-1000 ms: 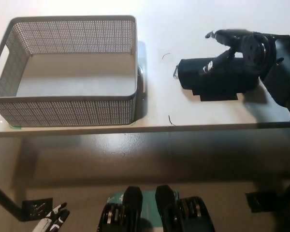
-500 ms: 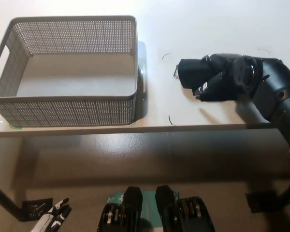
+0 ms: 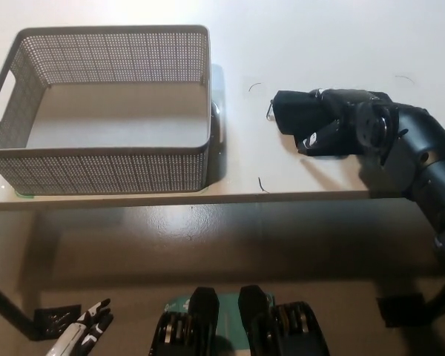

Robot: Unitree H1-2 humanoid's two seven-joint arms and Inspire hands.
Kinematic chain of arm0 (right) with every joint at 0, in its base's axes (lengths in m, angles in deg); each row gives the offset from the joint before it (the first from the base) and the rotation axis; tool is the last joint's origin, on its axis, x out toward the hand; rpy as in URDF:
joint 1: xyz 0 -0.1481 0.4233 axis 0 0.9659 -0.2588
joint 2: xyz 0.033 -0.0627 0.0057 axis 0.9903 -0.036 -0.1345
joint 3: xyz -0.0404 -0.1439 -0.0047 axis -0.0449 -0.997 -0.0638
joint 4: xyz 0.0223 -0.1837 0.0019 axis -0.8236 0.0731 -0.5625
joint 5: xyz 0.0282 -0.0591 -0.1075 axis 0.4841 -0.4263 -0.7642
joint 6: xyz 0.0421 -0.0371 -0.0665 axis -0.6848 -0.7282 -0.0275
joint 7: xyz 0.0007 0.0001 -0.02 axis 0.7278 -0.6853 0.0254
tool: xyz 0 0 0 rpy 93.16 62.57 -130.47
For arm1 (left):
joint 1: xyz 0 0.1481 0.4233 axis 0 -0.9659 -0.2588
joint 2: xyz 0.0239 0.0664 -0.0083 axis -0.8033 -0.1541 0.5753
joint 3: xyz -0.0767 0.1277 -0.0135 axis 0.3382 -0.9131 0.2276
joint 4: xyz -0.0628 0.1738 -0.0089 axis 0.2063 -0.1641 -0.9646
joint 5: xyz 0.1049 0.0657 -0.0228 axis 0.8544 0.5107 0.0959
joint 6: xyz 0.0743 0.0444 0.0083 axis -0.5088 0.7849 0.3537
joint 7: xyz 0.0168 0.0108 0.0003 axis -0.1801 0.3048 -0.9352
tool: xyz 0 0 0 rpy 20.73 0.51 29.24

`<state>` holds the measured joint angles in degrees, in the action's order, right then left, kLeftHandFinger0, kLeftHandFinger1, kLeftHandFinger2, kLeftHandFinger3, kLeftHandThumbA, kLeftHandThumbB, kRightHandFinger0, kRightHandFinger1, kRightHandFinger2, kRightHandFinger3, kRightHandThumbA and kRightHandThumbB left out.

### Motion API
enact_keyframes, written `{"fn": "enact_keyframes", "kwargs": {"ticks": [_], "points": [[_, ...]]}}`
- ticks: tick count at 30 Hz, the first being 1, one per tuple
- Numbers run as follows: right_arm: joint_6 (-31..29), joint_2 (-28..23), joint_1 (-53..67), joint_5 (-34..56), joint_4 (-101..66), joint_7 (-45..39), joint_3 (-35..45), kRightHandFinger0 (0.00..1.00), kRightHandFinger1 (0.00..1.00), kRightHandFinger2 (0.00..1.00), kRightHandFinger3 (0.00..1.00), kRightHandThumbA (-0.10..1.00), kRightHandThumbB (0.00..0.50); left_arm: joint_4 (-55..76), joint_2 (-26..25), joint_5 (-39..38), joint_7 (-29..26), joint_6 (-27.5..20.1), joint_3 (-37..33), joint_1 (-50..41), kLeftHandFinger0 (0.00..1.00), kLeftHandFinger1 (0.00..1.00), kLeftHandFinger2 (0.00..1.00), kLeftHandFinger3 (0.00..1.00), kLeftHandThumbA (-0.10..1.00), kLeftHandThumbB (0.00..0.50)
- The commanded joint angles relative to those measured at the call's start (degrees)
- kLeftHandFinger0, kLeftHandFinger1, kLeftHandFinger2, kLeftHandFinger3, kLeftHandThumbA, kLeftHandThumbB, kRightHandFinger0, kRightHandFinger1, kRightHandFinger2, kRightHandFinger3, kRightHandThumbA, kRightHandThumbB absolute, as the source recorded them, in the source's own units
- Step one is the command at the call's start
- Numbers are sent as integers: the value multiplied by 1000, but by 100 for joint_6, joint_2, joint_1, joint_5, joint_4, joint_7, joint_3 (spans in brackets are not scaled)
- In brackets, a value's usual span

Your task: Use the right hand to pick up the pencil case on the right hand side and put it into a grey container on the left side

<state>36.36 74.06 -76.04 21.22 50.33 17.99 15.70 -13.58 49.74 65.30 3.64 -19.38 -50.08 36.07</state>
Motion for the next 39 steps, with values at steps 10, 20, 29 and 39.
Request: {"fn": "enact_keyframes", "kwargs": {"ticks": [10,20,29,39], "points": [[-852,-35,516,-87,18,2729,8,34,533,895,878,-100,174,177,-172,198,8,-138,-15,69,1000,1000,1000,1000,1000,333],[-1108,-109,557,-69,-107,3050,5,0,491,927,922,-100,152,172,-142,218,17,-46,-10,35,1000,1000,1000,1000,1000,335],[-1529,-227,340,-85,-221,3470,13,0,391,866,889,-100,146,115,-130,203,1,-148,18,36,1000,1000,1000,1000,1000,344],[-1641,-214,133,-158,-774,3419,14,0,312,737,762,-100,140,81,-104,279,-30,-111,21,9,1000,1000,1000,1000,1000,359]]}}
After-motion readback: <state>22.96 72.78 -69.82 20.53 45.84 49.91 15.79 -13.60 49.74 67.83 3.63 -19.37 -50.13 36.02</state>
